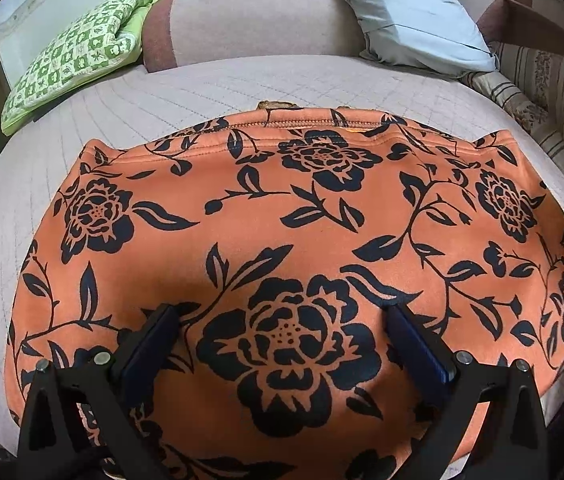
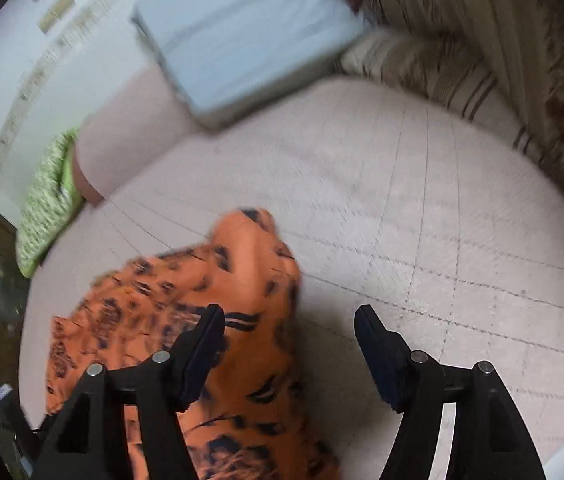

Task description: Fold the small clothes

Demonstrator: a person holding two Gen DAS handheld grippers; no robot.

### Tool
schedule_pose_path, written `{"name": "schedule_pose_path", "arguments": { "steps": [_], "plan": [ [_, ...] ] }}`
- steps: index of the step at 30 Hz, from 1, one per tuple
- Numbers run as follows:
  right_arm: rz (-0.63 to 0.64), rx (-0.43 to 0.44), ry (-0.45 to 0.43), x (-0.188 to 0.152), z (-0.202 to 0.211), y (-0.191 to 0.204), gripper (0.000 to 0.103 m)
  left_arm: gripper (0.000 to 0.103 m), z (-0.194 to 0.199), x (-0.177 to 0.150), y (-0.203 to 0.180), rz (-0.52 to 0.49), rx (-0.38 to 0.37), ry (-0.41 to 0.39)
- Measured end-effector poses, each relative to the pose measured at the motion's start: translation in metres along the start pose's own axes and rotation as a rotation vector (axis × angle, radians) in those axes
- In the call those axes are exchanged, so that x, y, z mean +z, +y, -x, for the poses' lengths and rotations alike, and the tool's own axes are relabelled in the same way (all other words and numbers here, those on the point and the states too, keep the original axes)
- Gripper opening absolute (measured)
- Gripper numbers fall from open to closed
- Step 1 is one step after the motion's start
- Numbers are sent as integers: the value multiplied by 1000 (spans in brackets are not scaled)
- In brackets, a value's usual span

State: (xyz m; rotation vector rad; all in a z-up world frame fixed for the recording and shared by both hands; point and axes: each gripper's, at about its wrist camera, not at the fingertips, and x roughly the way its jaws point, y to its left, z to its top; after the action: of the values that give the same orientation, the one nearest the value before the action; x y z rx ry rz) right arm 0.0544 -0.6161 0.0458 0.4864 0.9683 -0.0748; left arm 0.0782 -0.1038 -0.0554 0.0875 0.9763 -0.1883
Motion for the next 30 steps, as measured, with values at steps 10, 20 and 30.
{"name": "schedule_pose_path", "arguments": {
  "steps": [10, 20, 30],
  "plan": [
    [17, 103, 77, -57, -36, -6, 74, 103, 84, -39, 111, 347, 75, -183],
    [49, 168, -24, -73, -29, -10, 80, 70, 53, -73, 180, 642, -121, -23],
    [-13, 241, -30, -74, -37, -10, 80, 26, 48, -92, 184, 730, -106, 63]
  ]
}}
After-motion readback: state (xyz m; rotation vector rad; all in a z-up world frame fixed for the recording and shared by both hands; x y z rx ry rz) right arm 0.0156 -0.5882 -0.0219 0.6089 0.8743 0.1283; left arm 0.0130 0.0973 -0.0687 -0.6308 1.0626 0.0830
